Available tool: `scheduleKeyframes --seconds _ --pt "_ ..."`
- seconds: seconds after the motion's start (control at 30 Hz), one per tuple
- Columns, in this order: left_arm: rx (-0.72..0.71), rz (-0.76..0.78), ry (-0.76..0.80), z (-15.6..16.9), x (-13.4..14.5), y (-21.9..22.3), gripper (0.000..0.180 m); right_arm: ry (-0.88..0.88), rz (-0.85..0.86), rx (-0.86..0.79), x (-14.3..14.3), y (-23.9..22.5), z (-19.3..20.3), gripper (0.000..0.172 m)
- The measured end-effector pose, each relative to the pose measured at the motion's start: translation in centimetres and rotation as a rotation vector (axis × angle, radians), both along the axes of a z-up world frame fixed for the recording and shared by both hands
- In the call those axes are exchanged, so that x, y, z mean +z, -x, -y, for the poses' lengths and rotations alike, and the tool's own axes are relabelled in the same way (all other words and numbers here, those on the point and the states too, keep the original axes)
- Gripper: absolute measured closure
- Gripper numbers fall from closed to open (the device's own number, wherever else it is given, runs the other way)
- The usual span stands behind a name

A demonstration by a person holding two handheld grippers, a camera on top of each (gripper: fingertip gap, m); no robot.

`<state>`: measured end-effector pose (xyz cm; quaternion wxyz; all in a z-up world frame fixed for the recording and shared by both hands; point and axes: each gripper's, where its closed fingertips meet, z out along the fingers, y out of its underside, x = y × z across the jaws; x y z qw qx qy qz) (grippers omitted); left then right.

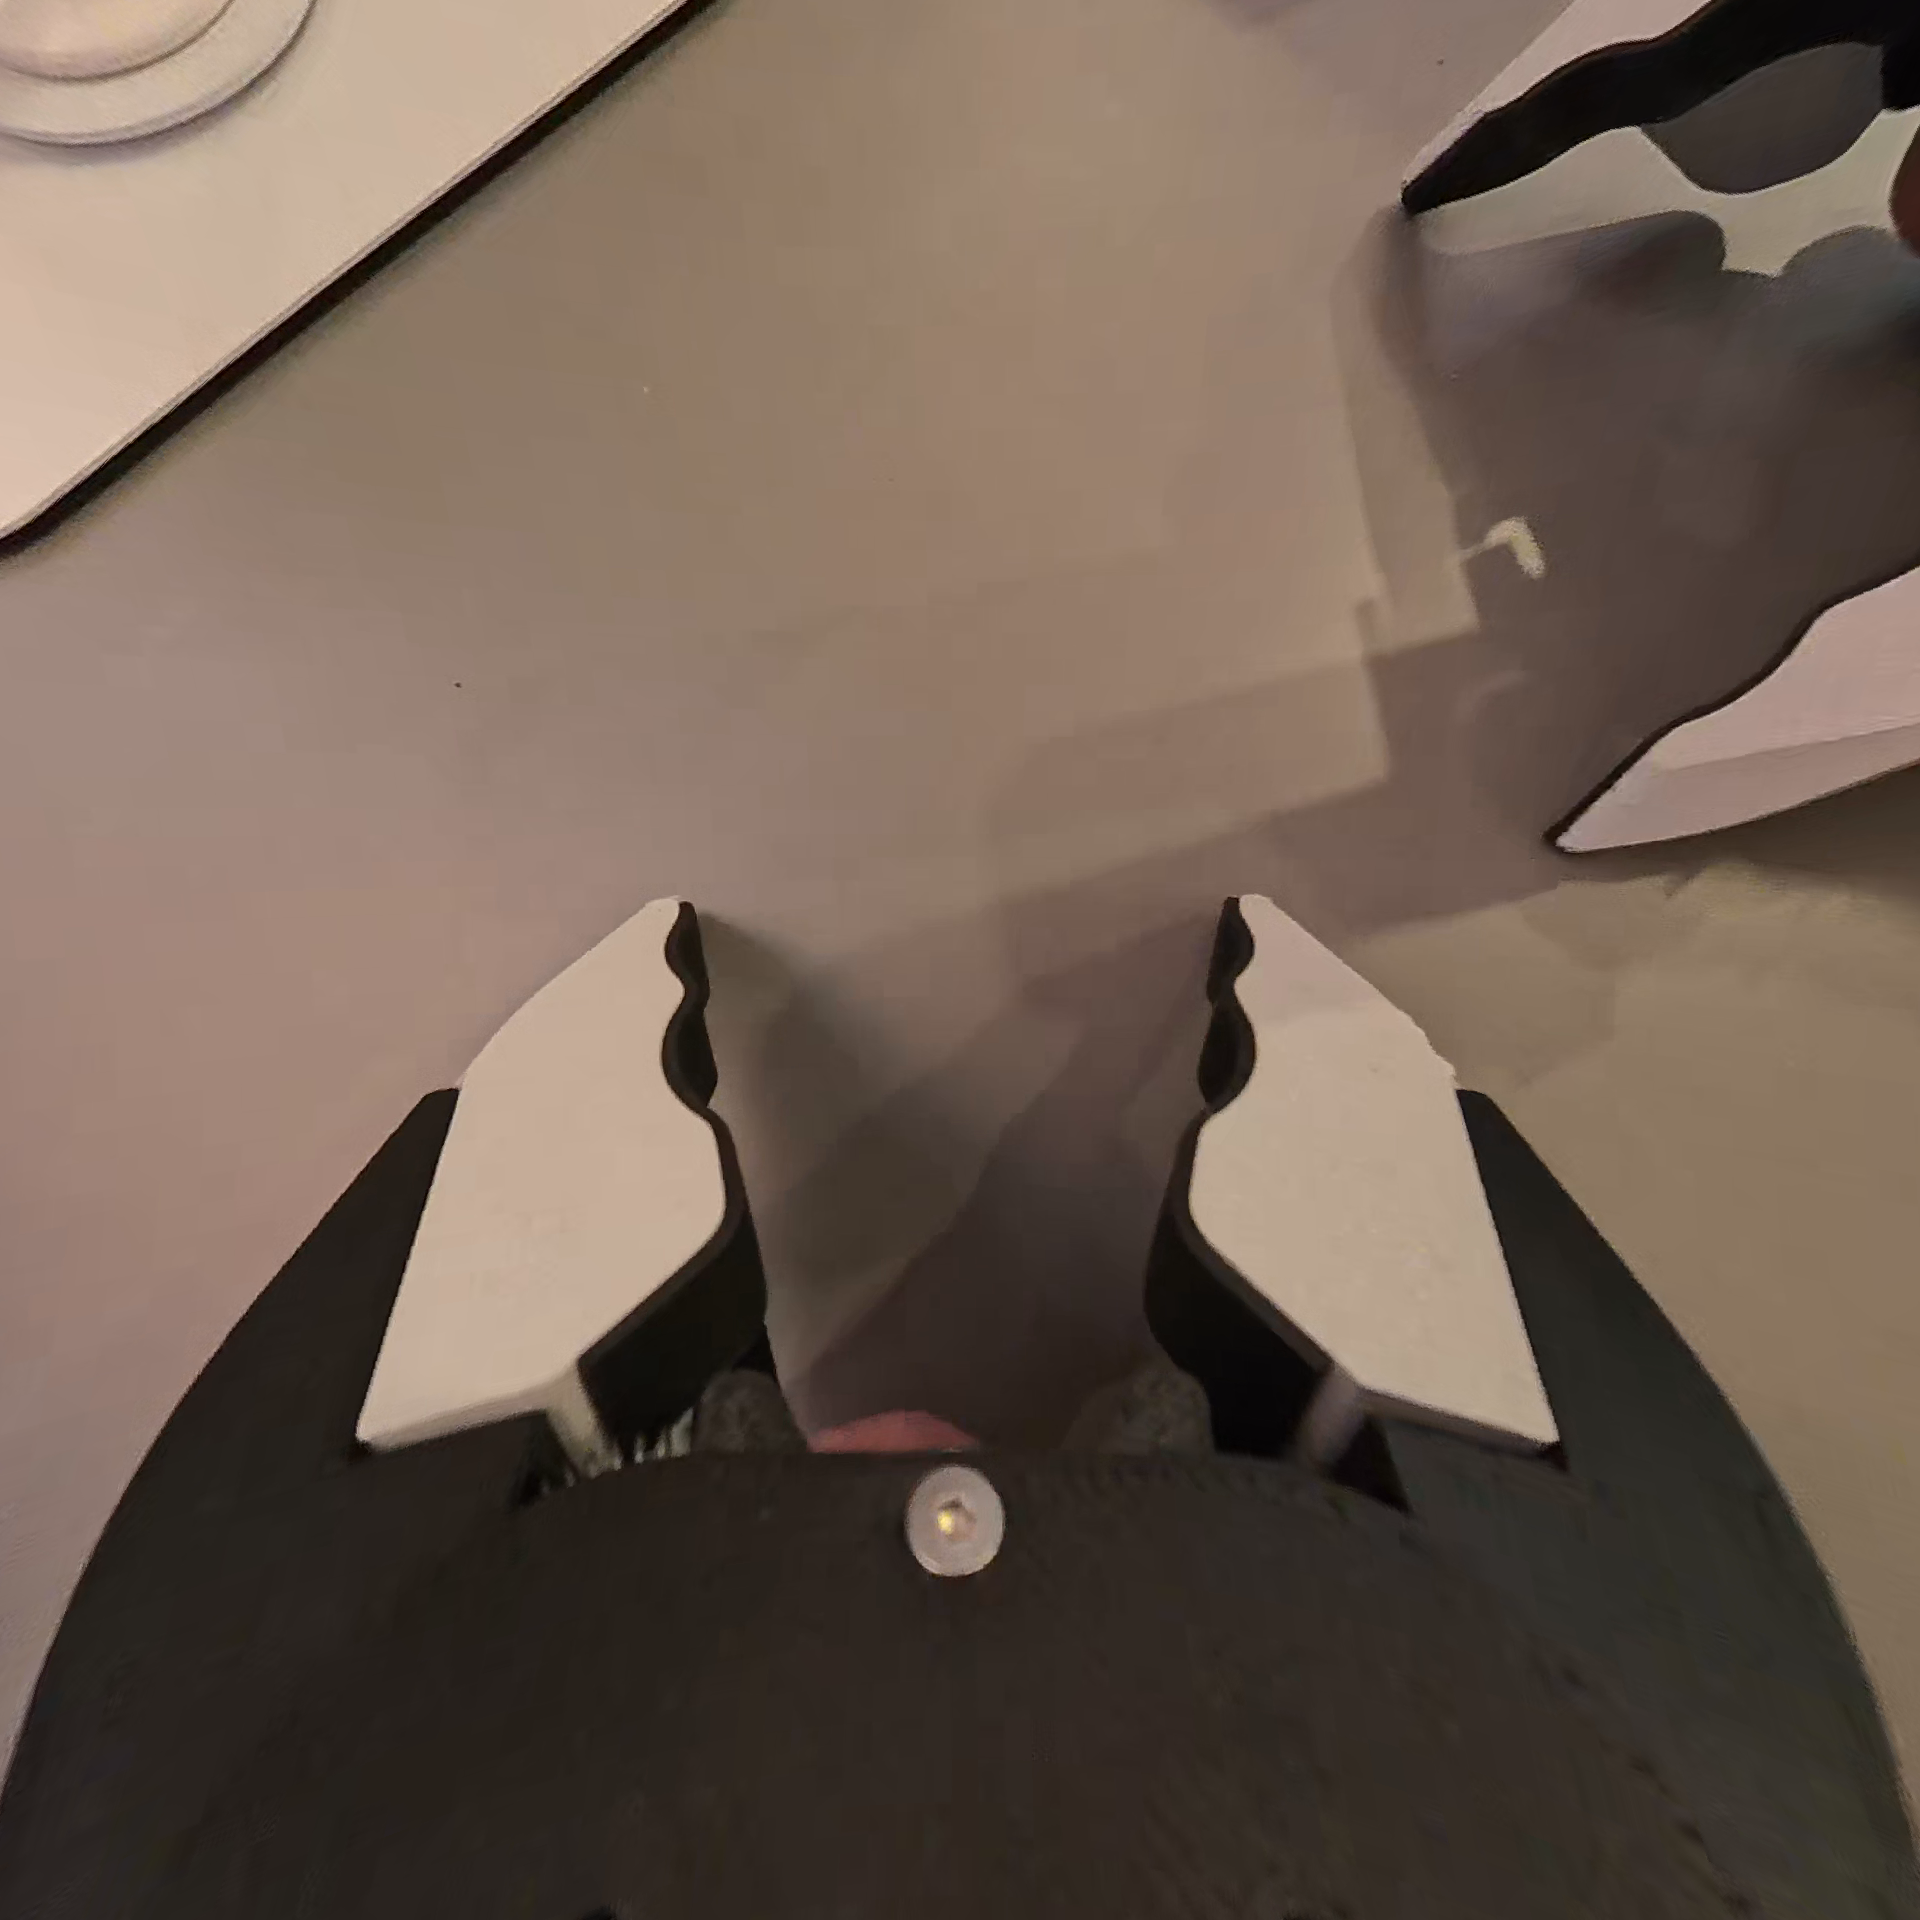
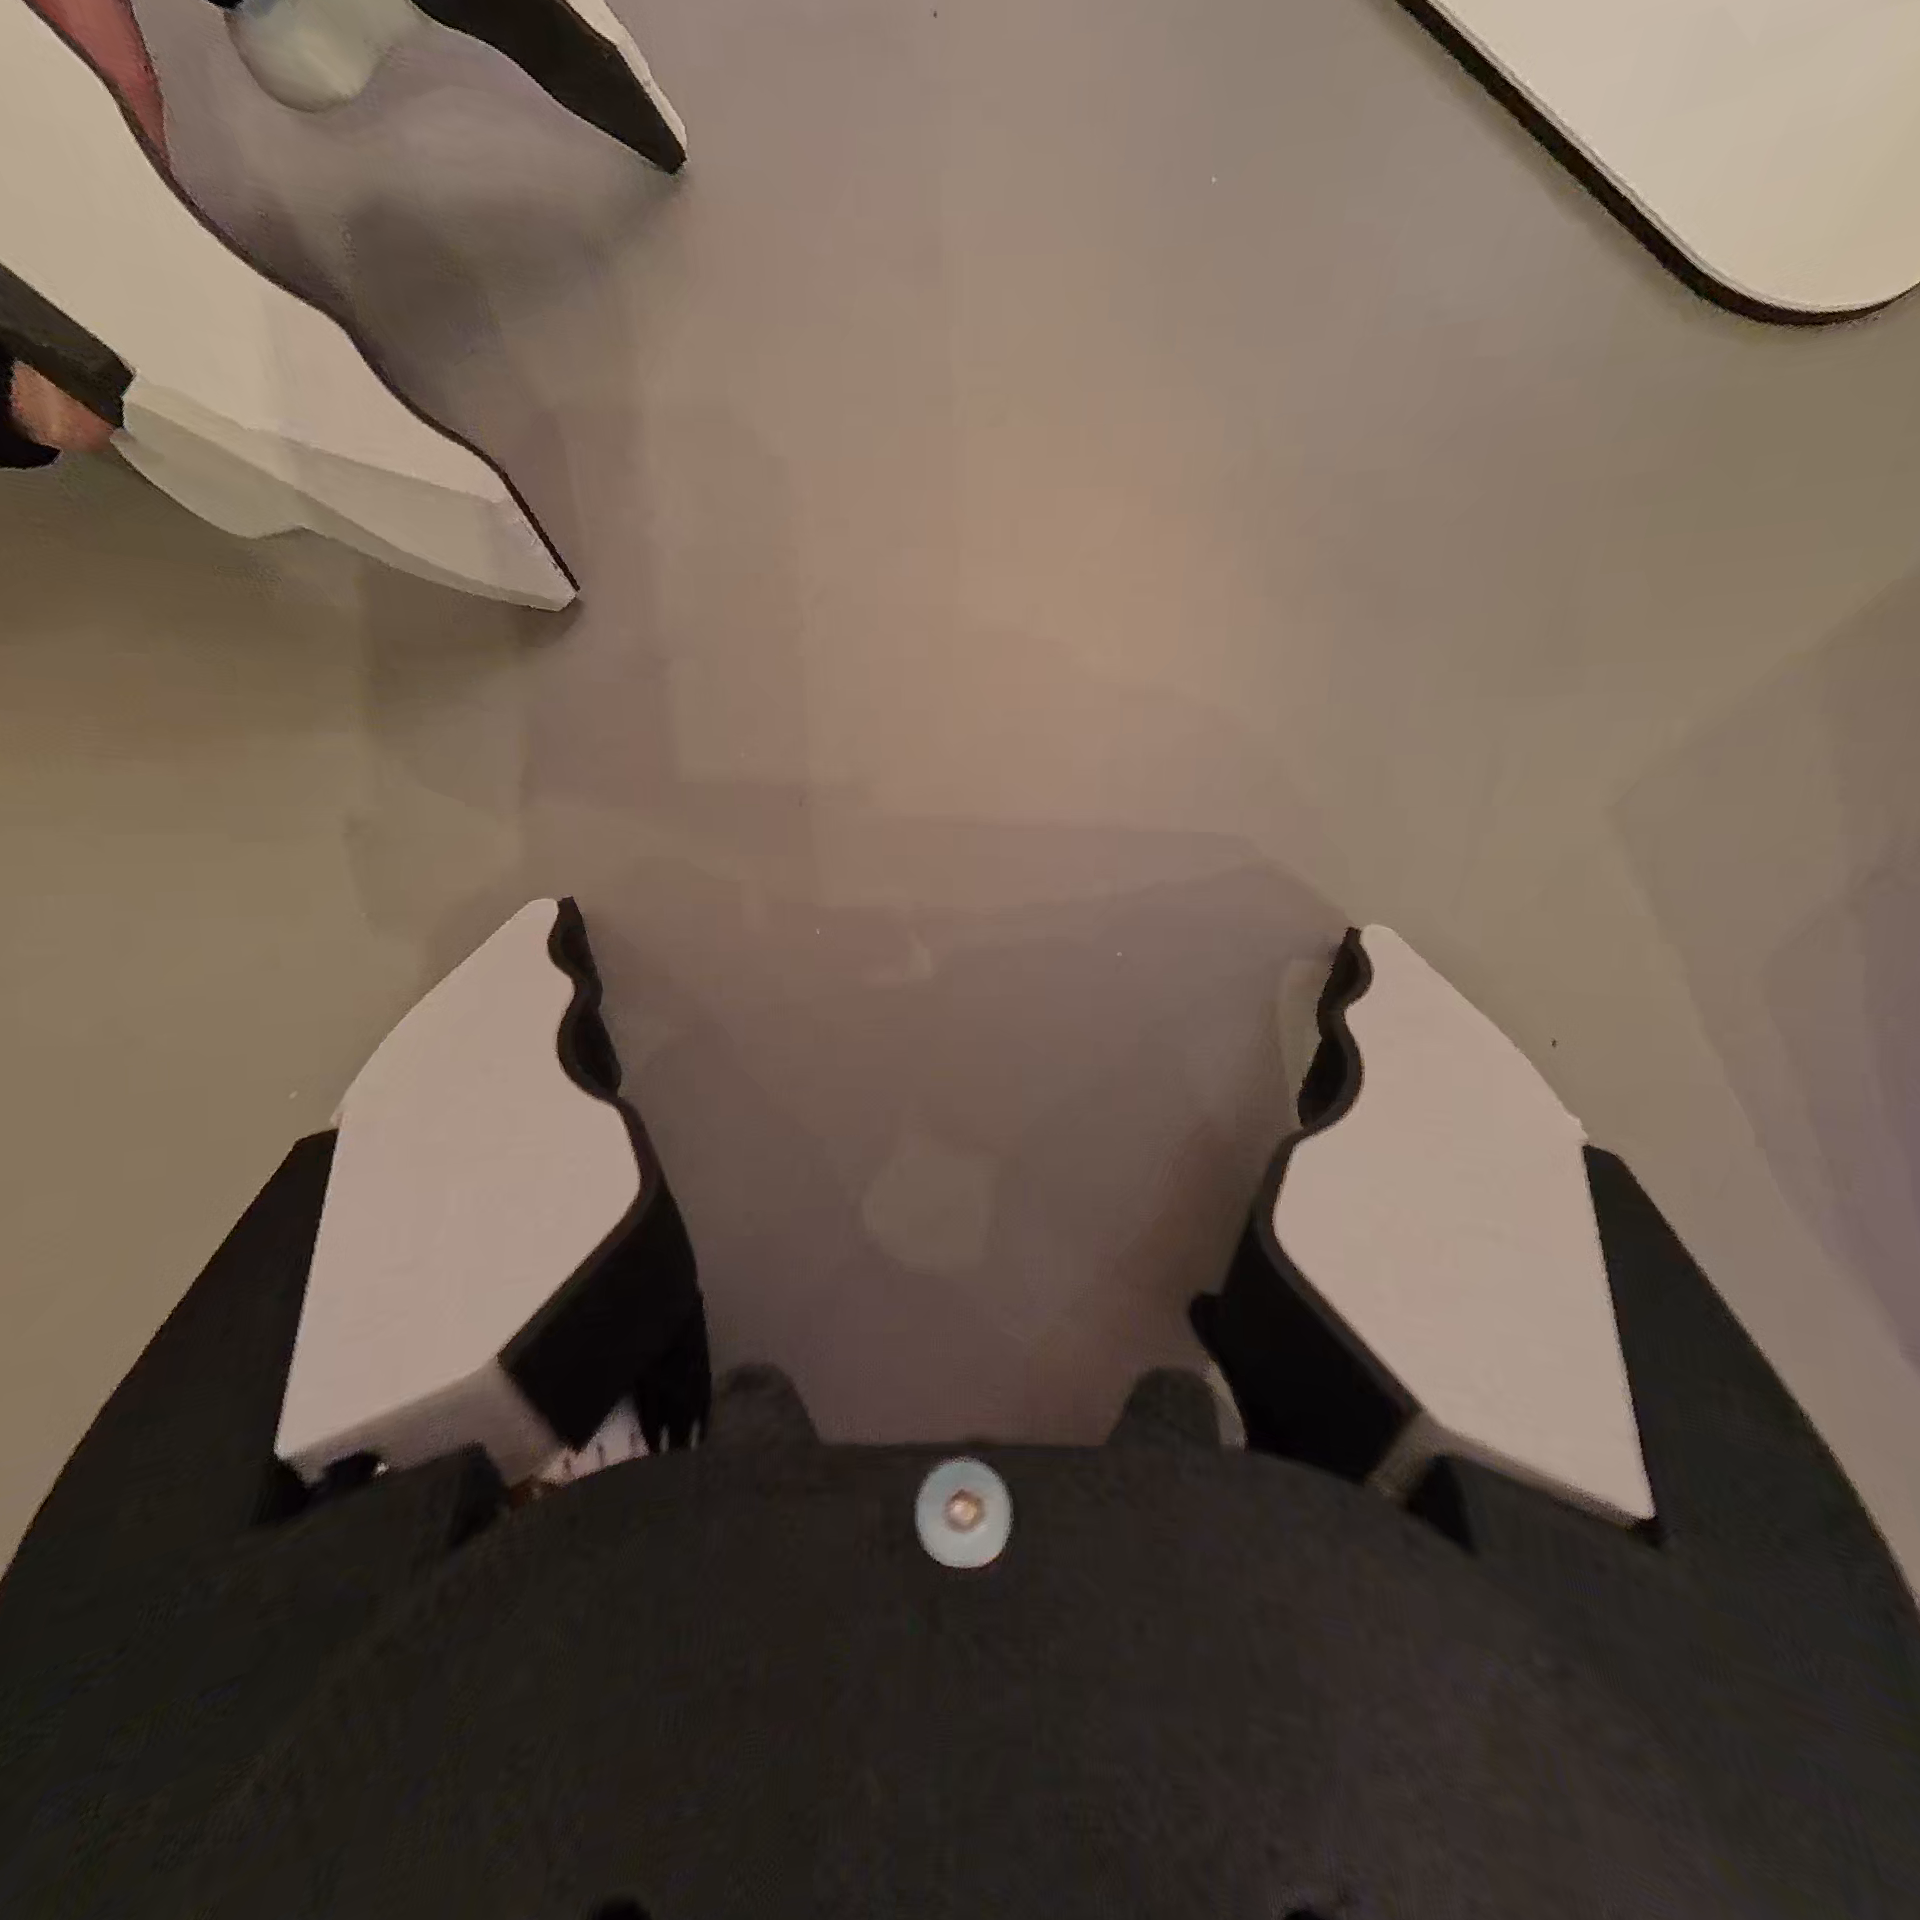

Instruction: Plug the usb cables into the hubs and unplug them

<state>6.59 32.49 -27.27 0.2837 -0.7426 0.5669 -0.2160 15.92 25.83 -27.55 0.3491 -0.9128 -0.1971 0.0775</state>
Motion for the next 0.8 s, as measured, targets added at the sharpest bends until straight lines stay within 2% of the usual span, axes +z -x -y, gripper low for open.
scheduleKeyframes --seconds 0.2,0.4,0.43,0.5,0.57,0.7,0.8 --pt "-0.024 0.006 -0.003 0.3 0.1 -0.2 0.094 -0.001 0.001 -0.001 0.0 0.0 0.0 0.044" --pt "-0.042 0.024 0.015 0.5 0.3 -0.1 0.092 -0.001 0.001 -0.001 0.0 0.0 0.0 0.043" --pt "-0.046 0.070 0.023 0.5 0.9 -0.1 0.089 -0.001 0.001 -0.001 0.0 0.0 0.0 0.044" --pt "-0.012 0.203 0.017 -0.3 3.7 0.8 0.098 -0.001 0.001 -0.001 0.0 0.0 0.0 0.044" --pt "0.050 0.311 -0.009 -2.3 7.5 2.8 0.100 -0.001 0.002 0.000 0.0 0.0 0.0 0.044" --pt "0.300 0.397 -0.178 -10.2 14.8 10.4 0.104 -0.002 0.001 0.002 0.0 0.0 0.0 0.044" --pt "0.489 0.369 -0.185 -16.9 16.9 16.3 0.113 -0.003 0.001 0.004 0.0 0.1 0.0 0.045"
